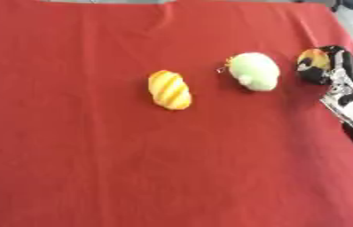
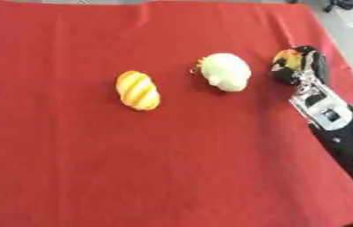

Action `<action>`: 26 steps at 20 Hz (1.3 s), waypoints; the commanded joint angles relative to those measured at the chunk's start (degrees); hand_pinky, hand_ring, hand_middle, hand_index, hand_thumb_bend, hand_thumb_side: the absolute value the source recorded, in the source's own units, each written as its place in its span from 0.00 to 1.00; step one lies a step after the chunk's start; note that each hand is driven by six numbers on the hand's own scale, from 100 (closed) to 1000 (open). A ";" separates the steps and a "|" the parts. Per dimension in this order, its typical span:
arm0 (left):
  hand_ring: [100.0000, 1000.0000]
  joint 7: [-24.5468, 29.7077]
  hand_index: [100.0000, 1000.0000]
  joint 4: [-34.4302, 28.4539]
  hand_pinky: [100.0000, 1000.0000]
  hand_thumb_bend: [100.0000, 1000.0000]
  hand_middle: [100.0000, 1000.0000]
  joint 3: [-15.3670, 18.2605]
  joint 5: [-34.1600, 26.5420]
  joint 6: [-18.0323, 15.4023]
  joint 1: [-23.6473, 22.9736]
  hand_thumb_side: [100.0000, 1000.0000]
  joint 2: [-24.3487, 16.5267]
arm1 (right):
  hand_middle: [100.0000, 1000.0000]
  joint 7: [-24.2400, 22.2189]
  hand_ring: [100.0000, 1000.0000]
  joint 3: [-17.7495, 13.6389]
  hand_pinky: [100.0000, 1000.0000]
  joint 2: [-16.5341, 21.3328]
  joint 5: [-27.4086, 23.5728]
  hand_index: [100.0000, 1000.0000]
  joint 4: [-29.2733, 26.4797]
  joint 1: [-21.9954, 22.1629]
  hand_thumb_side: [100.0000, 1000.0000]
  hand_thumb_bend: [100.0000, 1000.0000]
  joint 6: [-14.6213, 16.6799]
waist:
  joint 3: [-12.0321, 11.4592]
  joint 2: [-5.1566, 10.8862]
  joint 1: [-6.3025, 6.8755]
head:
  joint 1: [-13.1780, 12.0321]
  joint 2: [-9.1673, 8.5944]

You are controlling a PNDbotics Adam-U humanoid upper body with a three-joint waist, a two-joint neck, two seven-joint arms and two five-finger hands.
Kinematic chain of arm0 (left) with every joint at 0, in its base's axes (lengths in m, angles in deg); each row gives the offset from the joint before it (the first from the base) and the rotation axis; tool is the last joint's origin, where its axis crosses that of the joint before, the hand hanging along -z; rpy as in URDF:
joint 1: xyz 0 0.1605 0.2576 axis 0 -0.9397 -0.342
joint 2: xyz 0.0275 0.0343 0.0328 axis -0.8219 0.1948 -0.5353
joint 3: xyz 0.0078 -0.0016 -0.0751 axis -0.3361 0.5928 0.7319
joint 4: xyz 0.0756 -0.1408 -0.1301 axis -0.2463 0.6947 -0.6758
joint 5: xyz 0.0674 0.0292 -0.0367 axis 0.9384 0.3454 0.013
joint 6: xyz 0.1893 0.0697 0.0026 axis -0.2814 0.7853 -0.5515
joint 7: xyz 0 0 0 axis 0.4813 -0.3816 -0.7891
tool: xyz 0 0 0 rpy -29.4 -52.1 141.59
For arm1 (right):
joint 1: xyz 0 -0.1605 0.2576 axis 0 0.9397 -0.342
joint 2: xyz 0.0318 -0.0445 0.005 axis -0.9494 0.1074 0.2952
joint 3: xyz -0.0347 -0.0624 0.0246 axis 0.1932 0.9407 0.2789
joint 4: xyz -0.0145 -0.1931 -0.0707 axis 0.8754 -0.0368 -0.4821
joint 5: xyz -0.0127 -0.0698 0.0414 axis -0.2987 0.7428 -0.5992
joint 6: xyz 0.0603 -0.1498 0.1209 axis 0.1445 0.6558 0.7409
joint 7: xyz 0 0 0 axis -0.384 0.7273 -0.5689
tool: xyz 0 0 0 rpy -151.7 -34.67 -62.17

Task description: Pick up the objects with one hand, pass them to the other hand, and then place them into the box on the other side of the table.

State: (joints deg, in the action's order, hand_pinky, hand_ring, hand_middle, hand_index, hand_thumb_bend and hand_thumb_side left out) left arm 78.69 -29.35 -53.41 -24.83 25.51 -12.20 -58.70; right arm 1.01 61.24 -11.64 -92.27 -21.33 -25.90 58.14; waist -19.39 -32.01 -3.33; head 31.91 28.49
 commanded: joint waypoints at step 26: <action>0.63 0.26 0.78 -1.05 0.61 0.00 0.74 0.24 -0.11 -0.23 -0.55 0.83 -1.54 | 0.34 14.98 0.77 -3.02 0.67 0.02 2.14 0.58 -4.21 1.56 0.00 0.03 -6.03 | 0.76 3.27 -0.31 | -0.66 -0.18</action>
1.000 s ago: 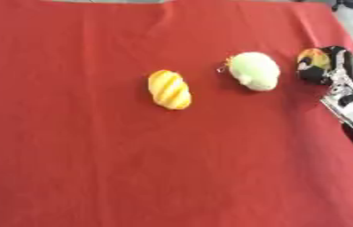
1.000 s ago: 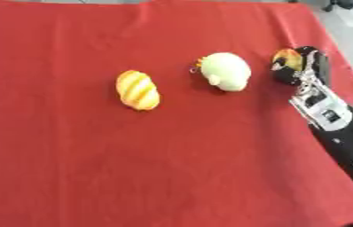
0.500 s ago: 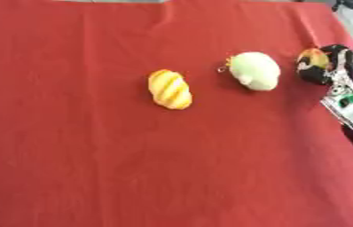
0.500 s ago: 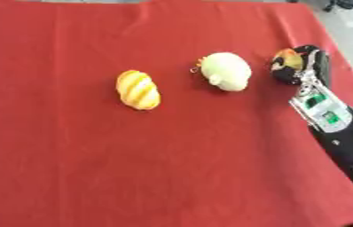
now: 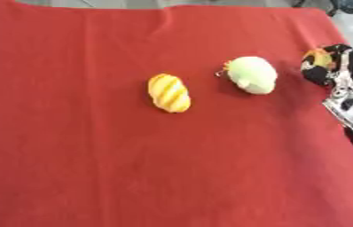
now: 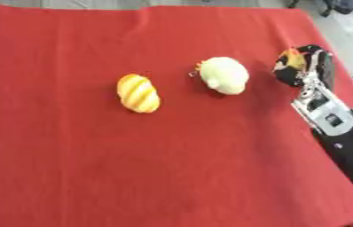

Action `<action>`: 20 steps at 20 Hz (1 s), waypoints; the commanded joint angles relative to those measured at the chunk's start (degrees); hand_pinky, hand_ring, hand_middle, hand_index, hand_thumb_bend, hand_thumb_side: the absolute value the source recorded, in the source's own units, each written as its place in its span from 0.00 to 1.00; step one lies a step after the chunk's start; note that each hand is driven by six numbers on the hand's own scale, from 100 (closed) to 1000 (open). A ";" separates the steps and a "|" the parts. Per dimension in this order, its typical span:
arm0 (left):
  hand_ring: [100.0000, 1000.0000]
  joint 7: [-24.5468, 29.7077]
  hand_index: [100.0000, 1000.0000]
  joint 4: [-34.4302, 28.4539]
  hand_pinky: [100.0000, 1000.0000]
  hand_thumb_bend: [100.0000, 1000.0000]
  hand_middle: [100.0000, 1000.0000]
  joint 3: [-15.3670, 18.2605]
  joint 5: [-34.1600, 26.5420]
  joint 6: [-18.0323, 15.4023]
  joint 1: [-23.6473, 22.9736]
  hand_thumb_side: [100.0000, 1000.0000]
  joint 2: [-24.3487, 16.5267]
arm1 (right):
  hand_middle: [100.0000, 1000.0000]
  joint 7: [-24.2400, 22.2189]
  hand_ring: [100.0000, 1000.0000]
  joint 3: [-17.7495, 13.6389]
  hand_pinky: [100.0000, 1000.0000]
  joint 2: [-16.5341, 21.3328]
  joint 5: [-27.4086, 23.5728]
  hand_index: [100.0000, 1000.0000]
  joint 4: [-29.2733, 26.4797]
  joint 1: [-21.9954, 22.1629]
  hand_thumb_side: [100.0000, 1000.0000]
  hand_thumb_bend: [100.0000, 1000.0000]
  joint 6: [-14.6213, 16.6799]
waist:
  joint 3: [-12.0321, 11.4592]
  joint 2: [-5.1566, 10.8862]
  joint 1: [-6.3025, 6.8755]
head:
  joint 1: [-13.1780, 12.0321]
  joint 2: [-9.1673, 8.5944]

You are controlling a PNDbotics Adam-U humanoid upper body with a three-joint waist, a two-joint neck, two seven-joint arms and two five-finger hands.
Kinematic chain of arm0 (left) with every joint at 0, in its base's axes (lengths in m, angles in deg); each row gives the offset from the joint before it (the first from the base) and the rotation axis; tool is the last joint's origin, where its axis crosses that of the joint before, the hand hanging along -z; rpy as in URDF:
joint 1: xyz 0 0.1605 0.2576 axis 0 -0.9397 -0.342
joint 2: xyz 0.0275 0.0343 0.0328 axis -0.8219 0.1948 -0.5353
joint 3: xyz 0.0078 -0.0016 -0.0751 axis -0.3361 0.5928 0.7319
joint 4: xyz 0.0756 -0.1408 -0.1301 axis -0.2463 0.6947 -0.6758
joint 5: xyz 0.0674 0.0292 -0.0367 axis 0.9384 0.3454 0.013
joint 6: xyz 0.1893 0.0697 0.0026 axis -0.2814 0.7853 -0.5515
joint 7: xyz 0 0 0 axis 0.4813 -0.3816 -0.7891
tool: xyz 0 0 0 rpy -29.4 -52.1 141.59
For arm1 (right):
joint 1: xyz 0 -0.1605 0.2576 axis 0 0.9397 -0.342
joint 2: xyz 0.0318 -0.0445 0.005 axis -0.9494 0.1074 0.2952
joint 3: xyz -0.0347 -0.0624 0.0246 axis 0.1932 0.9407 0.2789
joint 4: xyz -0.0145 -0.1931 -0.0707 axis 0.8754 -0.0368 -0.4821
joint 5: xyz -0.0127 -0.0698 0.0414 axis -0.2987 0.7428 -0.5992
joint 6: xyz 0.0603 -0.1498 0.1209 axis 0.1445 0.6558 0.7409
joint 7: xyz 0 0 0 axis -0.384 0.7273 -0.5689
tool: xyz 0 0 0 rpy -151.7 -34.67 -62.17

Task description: Pick up the objects with one hand, pass them to the other hand, and then place them into the box on the other side of the table.

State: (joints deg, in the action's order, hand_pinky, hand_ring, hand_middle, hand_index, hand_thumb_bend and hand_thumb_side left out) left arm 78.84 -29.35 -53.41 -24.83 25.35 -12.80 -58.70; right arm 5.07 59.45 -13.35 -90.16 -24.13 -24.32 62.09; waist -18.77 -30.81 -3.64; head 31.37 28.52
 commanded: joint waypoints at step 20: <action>0.63 0.27 0.78 -1.05 0.61 0.00 0.74 0.15 -0.75 -0.01 0.40 0.81 -1.62 | 0.28 10.92 0.71 1.64 0.63 2.30 5.77 0.54 -17.26 1.23 0.00 0.00 -9.20 | 1.96 4.35 0.12 | -0.30 0.44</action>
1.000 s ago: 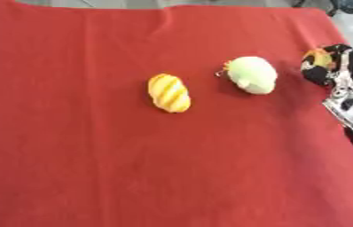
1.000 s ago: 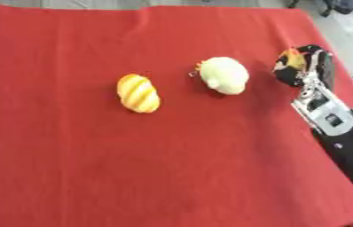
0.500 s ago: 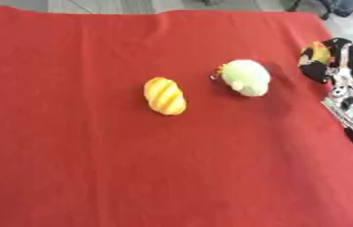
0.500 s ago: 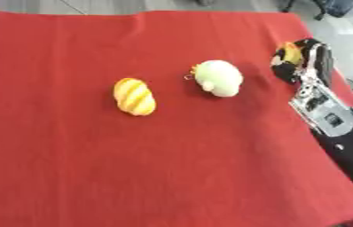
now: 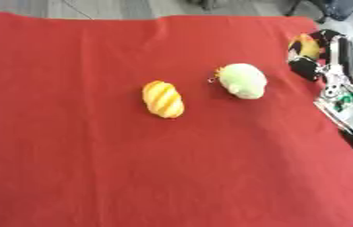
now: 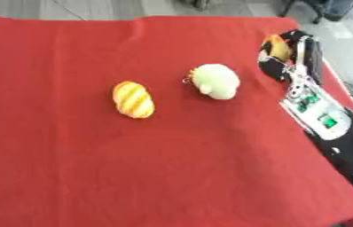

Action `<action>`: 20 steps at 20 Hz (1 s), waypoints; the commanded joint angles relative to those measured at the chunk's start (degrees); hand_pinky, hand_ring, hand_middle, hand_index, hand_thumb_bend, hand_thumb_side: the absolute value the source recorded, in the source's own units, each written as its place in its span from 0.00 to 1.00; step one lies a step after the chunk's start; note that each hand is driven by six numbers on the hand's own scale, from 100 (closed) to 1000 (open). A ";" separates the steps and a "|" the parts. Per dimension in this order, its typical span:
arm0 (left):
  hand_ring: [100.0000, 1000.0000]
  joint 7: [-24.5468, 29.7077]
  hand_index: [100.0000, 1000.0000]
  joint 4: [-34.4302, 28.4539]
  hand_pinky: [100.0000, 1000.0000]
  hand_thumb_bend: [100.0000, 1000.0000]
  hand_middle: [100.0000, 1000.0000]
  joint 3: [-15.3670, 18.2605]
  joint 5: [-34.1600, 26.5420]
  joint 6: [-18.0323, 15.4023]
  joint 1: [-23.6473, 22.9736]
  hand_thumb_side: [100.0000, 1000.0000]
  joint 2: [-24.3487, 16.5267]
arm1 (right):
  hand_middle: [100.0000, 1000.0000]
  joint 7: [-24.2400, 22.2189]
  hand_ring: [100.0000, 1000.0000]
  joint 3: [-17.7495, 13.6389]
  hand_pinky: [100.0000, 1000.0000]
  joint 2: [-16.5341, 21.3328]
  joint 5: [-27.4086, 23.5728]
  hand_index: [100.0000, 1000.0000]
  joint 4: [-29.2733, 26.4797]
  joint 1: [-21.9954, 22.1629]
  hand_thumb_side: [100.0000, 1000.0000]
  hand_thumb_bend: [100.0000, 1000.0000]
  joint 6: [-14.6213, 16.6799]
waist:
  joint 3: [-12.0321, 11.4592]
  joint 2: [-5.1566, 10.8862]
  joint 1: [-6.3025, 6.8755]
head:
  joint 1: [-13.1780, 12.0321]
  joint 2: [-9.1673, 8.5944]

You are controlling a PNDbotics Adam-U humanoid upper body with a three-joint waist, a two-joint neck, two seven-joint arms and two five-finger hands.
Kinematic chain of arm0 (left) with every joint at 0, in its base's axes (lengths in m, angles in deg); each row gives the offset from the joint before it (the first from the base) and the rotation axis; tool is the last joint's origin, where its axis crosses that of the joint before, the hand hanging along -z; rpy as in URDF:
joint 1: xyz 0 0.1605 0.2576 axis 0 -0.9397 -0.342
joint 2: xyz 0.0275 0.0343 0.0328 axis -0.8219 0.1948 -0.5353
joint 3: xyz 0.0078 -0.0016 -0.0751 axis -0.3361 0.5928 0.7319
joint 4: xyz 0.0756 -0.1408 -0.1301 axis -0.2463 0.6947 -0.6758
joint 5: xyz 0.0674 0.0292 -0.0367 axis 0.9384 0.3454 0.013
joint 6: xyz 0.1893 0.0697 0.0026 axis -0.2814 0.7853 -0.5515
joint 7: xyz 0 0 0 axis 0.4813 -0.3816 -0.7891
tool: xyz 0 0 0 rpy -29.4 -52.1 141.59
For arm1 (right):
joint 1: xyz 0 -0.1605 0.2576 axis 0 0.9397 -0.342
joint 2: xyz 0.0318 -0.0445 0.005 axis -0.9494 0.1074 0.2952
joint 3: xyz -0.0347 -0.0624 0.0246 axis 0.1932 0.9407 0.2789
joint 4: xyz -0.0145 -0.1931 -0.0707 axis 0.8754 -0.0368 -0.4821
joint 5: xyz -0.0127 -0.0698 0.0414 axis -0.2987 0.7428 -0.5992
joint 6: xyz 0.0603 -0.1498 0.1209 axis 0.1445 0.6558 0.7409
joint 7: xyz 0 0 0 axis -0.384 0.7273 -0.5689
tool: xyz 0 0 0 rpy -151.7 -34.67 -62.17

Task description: Pick up the objects with one hand, pass them to the other hand, and then place them into the box on the other side of the table.

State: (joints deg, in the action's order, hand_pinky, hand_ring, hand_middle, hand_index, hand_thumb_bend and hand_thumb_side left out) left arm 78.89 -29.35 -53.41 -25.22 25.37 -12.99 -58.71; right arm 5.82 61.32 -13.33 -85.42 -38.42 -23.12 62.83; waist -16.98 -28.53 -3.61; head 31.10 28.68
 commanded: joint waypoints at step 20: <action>0.63 -0.05 0.79 -1.05 0.61 0.00 0.74 -0.18 -2.29 1.05 1.40 0.77 -1.80 | 0.27 10.17 0.72 12.29 0.61 1.02 -6.75 0.52 -14.46 -4.63 0.00 0.00 -8.80 | 2.61 8.09 -0.02 | -8.51 2.71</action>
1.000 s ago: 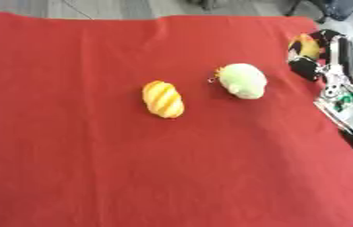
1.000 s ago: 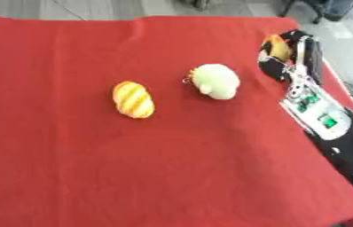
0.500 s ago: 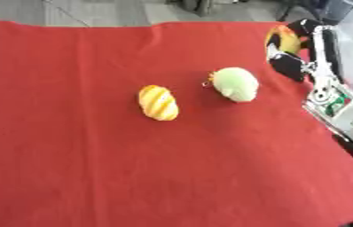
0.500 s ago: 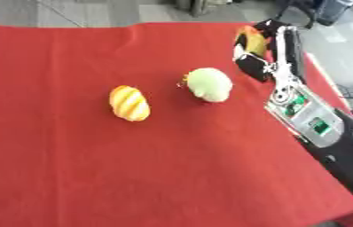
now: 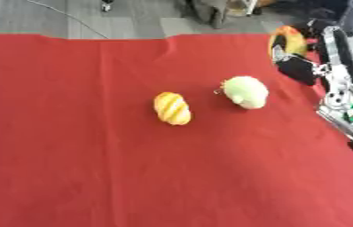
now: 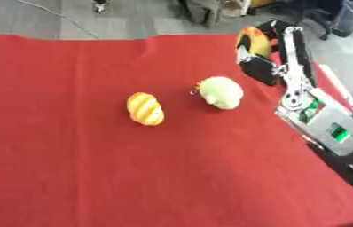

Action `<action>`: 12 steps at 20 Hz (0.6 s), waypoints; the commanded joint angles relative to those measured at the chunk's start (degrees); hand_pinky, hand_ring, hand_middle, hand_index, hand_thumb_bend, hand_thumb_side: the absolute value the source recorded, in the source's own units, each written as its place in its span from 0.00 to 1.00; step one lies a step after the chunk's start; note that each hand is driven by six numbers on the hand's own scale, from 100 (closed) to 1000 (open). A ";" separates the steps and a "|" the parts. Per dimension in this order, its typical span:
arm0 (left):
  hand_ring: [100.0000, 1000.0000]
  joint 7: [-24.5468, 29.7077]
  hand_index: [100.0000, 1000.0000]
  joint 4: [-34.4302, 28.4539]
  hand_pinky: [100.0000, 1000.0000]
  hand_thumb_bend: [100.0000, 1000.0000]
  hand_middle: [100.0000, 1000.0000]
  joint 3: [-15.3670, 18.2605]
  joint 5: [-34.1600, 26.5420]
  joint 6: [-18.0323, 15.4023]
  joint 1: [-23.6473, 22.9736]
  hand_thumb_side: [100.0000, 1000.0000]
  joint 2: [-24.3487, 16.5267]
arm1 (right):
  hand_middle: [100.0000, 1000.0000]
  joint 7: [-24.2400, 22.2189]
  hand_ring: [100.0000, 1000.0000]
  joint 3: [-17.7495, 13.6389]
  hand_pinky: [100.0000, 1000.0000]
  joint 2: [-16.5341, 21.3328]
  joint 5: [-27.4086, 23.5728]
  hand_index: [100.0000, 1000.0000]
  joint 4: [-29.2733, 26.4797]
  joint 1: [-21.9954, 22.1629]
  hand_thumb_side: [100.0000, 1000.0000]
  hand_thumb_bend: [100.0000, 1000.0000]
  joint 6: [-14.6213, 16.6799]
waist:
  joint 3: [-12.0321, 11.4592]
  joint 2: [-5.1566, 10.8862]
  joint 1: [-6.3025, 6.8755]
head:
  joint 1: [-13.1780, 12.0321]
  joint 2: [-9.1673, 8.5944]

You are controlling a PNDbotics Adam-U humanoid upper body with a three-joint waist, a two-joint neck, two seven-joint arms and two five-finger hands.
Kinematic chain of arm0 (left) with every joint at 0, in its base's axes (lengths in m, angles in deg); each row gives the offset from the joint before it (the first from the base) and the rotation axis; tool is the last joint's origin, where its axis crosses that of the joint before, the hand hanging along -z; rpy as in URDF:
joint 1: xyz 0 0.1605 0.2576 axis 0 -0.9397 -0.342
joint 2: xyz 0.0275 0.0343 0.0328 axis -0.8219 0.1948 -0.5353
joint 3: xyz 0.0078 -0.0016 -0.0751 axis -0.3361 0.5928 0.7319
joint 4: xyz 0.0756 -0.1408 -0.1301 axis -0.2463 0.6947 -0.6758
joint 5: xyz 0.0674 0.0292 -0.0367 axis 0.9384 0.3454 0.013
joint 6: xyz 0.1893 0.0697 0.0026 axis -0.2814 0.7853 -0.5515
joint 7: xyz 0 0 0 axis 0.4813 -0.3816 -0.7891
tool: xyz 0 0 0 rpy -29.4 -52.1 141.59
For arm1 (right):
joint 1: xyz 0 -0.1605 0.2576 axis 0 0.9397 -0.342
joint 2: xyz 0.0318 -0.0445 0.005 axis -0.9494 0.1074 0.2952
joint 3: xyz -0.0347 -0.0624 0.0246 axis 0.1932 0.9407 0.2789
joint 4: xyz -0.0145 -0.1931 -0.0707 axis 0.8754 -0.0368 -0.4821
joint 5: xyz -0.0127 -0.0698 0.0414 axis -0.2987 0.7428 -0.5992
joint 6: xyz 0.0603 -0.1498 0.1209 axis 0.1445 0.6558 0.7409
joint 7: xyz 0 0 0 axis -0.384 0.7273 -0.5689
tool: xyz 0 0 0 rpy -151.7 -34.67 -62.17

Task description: Pick up the objects with one hand, pass them to the other hand, and then place them into the box on the other side of the table.

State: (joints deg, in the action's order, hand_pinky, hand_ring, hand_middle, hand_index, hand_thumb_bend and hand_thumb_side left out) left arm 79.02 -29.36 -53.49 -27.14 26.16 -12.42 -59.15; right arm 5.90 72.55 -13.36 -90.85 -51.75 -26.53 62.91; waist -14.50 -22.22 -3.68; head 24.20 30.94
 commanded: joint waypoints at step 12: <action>0.64 -1.71 0.80 -1.04 0.61 0.00 0.75 0.13 1.01 -0.47 2.28 0.72 -2.67 | 0.26 6.86 0.73 10.45 0.61 -3.78 -6.35 0.52 -1.13 -9.03 0.00 0.00 -6.46 | 1.30 4.58 -0.20 | -8.65 4.94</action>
State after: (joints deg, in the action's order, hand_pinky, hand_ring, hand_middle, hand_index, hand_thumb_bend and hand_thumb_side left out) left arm 77.70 -29.36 -53.75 -26.62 25.89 -10.99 -60.21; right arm 6.36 82.95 -17.96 -96.84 -51.83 -34.85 63.36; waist -13.28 -19.02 -3.99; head 16.24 35.35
